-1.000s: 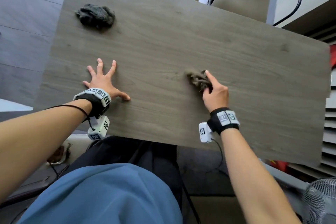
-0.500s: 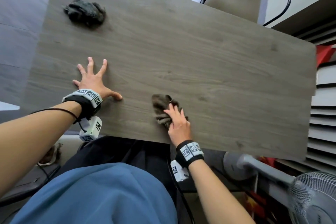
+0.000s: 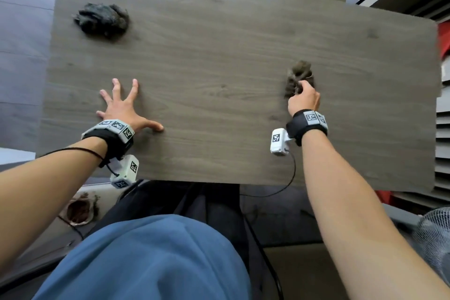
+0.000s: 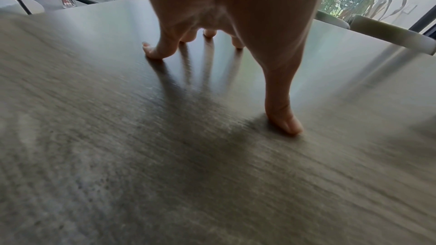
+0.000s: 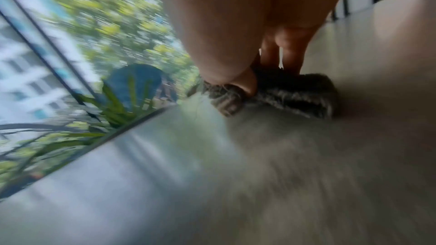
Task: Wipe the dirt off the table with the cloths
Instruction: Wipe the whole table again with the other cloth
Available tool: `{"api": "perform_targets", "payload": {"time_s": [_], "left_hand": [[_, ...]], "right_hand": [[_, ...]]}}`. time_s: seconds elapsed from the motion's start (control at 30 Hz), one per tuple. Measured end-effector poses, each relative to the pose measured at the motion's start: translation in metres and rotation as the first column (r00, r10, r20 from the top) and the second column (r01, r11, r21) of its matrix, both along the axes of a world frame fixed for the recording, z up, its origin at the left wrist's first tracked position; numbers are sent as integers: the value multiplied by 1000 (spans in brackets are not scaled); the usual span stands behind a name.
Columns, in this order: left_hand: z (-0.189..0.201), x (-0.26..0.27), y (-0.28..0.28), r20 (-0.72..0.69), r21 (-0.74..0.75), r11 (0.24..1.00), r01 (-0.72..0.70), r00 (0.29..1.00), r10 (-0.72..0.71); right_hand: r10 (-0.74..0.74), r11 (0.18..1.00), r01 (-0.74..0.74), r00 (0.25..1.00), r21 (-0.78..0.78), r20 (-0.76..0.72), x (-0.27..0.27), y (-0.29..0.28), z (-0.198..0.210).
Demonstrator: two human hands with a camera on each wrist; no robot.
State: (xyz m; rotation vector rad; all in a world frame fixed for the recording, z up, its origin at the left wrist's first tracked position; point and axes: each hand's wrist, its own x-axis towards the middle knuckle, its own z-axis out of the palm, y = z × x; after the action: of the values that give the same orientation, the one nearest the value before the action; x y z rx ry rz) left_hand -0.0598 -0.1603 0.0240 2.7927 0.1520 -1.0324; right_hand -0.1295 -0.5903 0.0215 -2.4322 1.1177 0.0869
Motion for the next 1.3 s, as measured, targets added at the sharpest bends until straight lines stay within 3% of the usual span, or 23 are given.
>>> {"api": "perform_targets", "payload": {"time_s": [0.1,0.2,0.3,0.4,0.5,0.63,0.7,0.8,0.9,1.0,1.13,1.23,1.3], "left_hand": [[-1,0,-2,11,10,1000,-6,1000,6],[-1,0,-4,2,19,1000,-18,1000,18],[0,0,-15,-16,28,998,-55,998,55],[-3,-8,-42,-5,33,998,-55,998,56],[-7,-24,-78,-2,41,999,25,1000,-25],[-9,-47,-127,3,13,991,130,992,-130],[-10,-55,-150,-12,-8,990,140,990,-140],[-10,-59,-182,-43,-16,995,98,994,-99],[-7,-51,-203,-74,1,1000,12,997,-12],[-6,-45,-207,-93,7,1000,-27,995,28],[-6,-46,-205,-57,16,1000,-27,998,28],[-5,-47,-207,-59,17,999,-33,998,34],[-3,-46,-207,-59,22,999,-38,998,39]], "right_hand": [[45,999,-45,999,-4,20,-14,39,-8],[284,959,-284,956,-1,77,-50,100,-23],[507,856,-514,856,60,102,-100,160,-30],[633,743,-649,761,167,139,-119,175,-25],[545,765,-598,799,240,254,-100,131,-15],[282,955,-295,888,-21,363,-49,13,0],[167,986,-152,934,-73,316,-35,-47,-1],[9,1000,-8,996,-16,83,-34,-91,-15],[114,993,-115,993,2,26,-47,-64,-22],[379,922,-381,924,64,42,-85,5,-25],[647,728,-650,756,217,95,-148,72,-22],[759,557,-753,633,349,154,-151,57,-15],[699,574,-740,666,351,261,-125,25,-8]]}}
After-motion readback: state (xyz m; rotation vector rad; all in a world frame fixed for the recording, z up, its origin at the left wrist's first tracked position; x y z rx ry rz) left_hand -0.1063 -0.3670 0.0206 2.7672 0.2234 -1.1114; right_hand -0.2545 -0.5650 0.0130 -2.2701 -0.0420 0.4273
